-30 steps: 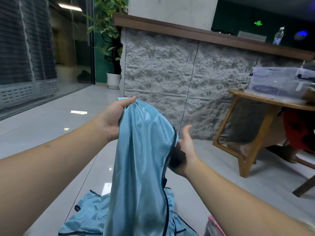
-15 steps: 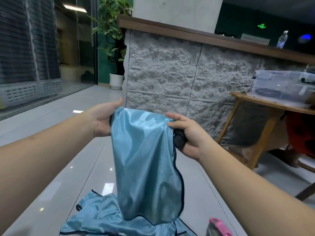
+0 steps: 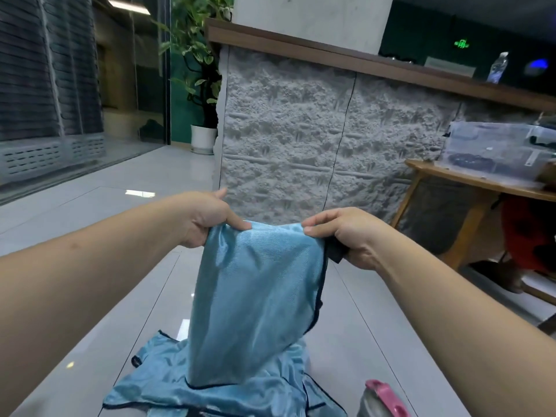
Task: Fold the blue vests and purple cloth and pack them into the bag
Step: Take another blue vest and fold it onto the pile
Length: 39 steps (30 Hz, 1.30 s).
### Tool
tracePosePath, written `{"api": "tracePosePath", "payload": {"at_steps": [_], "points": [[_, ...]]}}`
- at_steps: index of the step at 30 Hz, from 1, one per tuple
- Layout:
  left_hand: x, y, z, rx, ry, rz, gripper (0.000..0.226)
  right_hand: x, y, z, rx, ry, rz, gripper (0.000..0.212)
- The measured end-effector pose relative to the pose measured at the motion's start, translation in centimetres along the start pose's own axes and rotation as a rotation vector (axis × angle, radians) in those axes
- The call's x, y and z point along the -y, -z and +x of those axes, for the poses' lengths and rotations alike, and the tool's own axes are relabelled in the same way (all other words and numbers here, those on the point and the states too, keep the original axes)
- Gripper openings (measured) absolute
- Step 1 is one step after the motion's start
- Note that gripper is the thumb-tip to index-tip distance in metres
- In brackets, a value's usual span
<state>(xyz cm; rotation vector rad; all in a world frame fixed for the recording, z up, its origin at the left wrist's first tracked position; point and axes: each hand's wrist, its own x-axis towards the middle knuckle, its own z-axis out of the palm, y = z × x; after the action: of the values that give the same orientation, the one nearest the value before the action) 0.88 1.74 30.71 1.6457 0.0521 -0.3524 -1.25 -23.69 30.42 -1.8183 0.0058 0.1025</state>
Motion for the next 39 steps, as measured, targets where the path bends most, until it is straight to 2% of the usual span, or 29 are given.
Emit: {"api": "tracePosePath", "payload": {"at_steps": [1, 4, 8, 10, 13, 15, 17, 21, 24, 27, 30, 33, 35, 37, 39], "points": [[-0.1, -0.3, -0.1, -0.003, -0.024, 0.002, 0.061, 0.0, -0.2, -0.3, -0.005, 0.007, -0.036, 0.007], [-0.2, -1.2, -0.2, -0.008, -0.025, 0.016, 0.029, 0.4, -0.6, -0.9, 0.034, 0.035, -0.168, 0.024], [-0.1, -1.5, 0.2, -0.009, 0.001, -0.027, 0.023, 0.9, -1.2, -1.4, 0.171, 0.047, -0.637, 0.04], [0.0, -1.5, 0.2, 0.006, 0.007, -0.015, 0.022, 0.7, -1.4, -1.5, 0.201, 0.031, -0.832, 0.037], [0.0, -1.6, -0.2, 0.051, 0.014, -0.009, 0.021, 0.5, -1.5, -1.4, 0.169, 0.063, -0.971, 0.014], [0.1, -1.4, -0.6, 0.143, 0.032, 0.014, 0.032, 0.4, -1.4, -1.2, 0.13, 0.084, -1.001, 0.017], [0.3, -1.0, -0.8, 0.204, 0.038, 0.099, 0.049, 0.4, -1.0, -1.2, 0.094, 0.092, -0.982, 0.024], [0.6, -0.7, -1.3, 0.148, 0.008, 0.384, 0.028, 0.4, 0.1, -1.1, 0.056, 0.116, -0.832, 0.017], [0.8, -0.3, -1.0, 0.031, -0.039, 0.584, 0.026, 0.2, 0.8, -1.1, 0.106, 0.116, -0.691, 0.015], [0.4, 0.0, -1.4, 0.025, -0.056, 0.62, 0.012, 0.1, 1.5, -1.2, 0.17, 0.122, -0.582, 0.008], [0.0, 0.6, -1.8, 0.06, -0.08, 0.611, 0.014, -0.3, 2.3, -1.0, 0.202, 0.122, -0.463, 0.023], [0.0, 1.2, -1.8, 0.09, -0.131, 0.529, 0.01, -0.4, 2.9, -0.8, 0.239, 0.1, -0.422, 0.036], [0.3, 1.6, -1.9, 0.131, -0.155, 0.353, 0.012, -0.5, 3.2, -0.9, 0.299, 0.065, -0.343, 0.043], [0.8, 1.9, -2.0, 0.164, -0.153, 0.119, 0.026, -0.9, 3.3, -0.7, 0.296, 0.044, -0.107, 0.054], [1.3, 1.9, -2.0, 0.137, -0.142, -0.062, 0.028, -1.5, 2.7, -0.3, 0.183, 0.048, 0.217, 0.049]]}}
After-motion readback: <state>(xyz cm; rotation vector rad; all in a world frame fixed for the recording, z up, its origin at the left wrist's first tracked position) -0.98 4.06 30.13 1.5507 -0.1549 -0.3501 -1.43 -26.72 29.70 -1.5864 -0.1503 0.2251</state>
